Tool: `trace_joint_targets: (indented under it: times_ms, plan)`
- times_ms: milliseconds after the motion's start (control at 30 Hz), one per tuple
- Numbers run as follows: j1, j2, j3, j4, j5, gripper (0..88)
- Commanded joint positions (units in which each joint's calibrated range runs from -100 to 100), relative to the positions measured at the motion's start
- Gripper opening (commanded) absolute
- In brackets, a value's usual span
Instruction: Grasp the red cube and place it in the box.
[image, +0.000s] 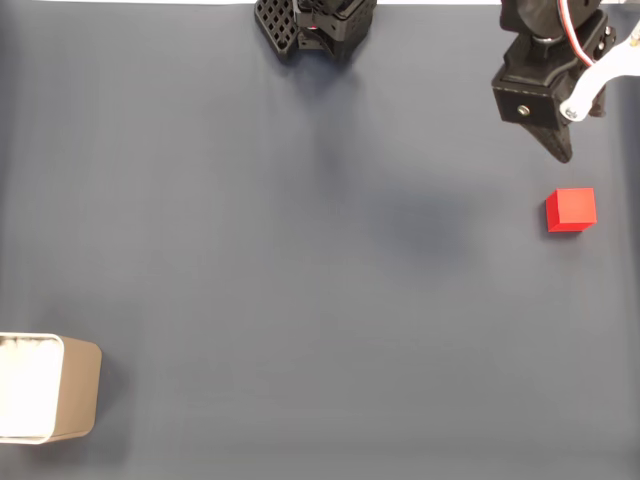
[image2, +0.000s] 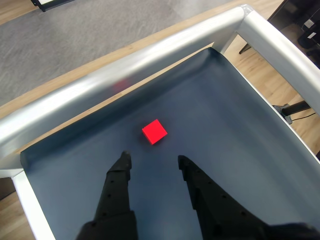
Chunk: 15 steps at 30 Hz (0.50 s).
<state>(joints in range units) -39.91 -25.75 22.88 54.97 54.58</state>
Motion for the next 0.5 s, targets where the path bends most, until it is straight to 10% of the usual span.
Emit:
trace_joint_targets:
  times_ms: [0, 467]
  plan:
    - [-0.57, 0.45, -0.89, -1.94, 0.1, 23.5]
    - [-0.64, 4.0, 3.04, -7.1, -0.39, 28.4]
